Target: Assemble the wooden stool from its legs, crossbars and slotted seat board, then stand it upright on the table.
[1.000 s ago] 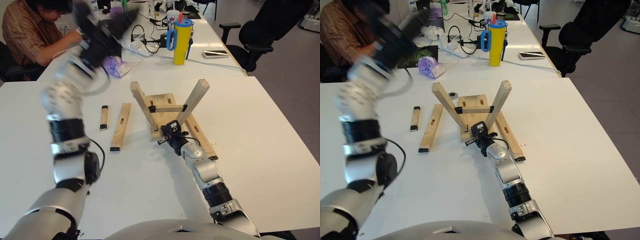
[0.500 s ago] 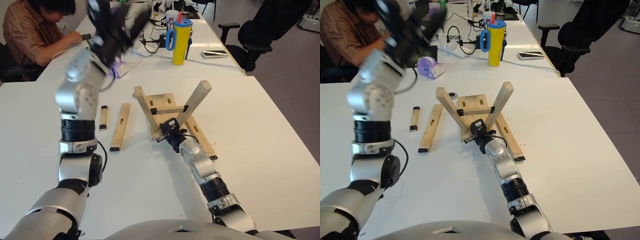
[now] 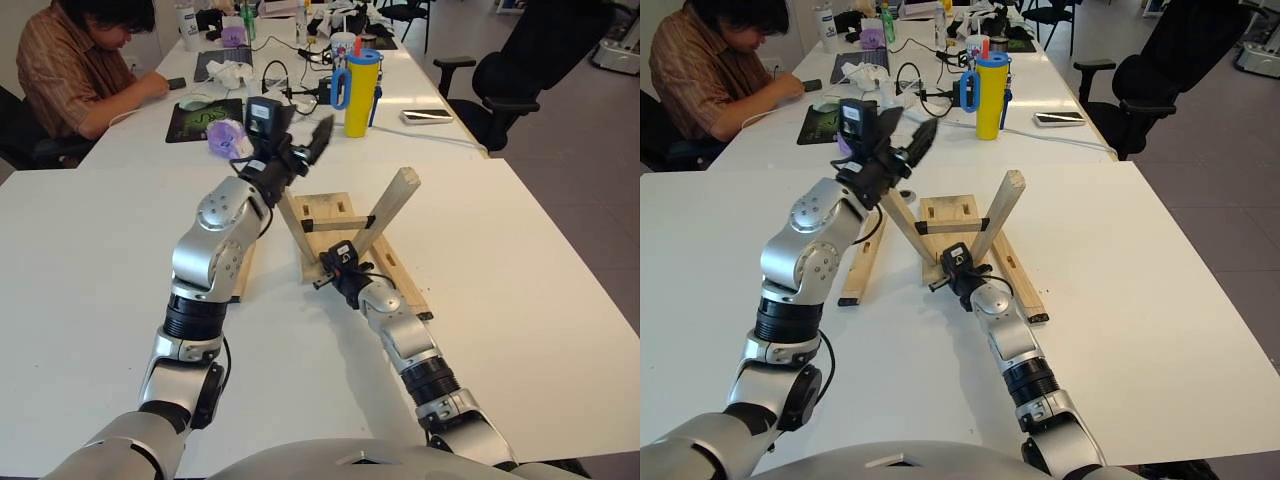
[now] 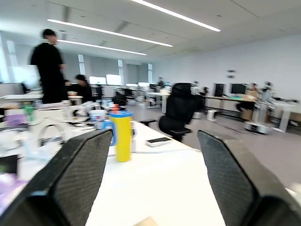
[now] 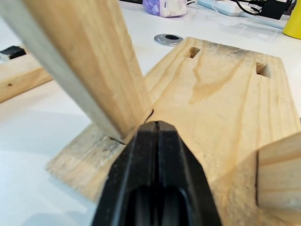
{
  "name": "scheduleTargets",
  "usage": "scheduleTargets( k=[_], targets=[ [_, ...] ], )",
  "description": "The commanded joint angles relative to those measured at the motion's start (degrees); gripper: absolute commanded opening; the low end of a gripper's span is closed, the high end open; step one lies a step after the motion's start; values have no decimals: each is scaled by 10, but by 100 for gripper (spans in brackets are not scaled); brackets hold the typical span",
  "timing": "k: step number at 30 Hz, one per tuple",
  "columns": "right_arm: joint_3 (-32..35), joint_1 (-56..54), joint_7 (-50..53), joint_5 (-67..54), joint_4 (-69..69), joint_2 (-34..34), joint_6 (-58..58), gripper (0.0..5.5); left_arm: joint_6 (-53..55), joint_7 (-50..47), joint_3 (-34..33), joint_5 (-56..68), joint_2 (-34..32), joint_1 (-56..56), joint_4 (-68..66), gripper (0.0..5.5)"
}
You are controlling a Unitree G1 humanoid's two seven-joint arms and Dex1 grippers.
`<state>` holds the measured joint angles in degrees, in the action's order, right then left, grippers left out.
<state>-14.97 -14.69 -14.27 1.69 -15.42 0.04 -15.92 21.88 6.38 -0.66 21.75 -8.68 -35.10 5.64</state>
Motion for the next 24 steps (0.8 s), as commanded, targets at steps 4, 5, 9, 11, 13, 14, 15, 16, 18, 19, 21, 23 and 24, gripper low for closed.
scheduleTargets(
  k=[4,5,9,11,13,14,15,16,18,19,21,23,24],
  targets=[
    [20,43,-23,-34,78,-5,24,0,-76,-64,-70,-75,-24,33,171,338],
    [18,40,-32,-35,87,-10,18,0,-72,-72,-78,-89,-29,58,182,338],
    [12,23,-45,-32,95,-14,0,0,1,-80,-94,-92,-22,204,197,338],
    [7,11,-41,-33,85,3,-1,0,17,-66,-84,-86,-19,263,197,338],
    [-2,-1,-38,-31,84,19,-6,0,22,-46,-73,-86,-21,297,180,338],
    [-3,-6,-37,-33,87,26,-15,0,34,-47,-76,-79,-15,305,172,338],
    [-2,-11,-35,-36,89,32,-24,0,47,-47,-77,-74,-11,310,169,338],
    [-2,-15,-33,-36,88,36,-31,0,62,-42,-66,-74,-11,313,170,338],
    [-4,-32,-30,-30,72,46,-33,0,76,-38,-51,-75,-7,319,185,338],
    [-5,-46,-26,-24,54,50,-28,0,85,-36,-39,-80,-8,321,191,338],
    [4,-79,-18,-16,2,52,-17,0,92,-36,-24,-85,-3,321,195,338],
    [21,-106,-13,-20,-37,50,-5,0,97,-37,-15,-86,3,319,192,338],
    [25,-115,-15,-21,-49,46,-1,0,98,-38,-14,-85,6,317,190,338]
  ],
)
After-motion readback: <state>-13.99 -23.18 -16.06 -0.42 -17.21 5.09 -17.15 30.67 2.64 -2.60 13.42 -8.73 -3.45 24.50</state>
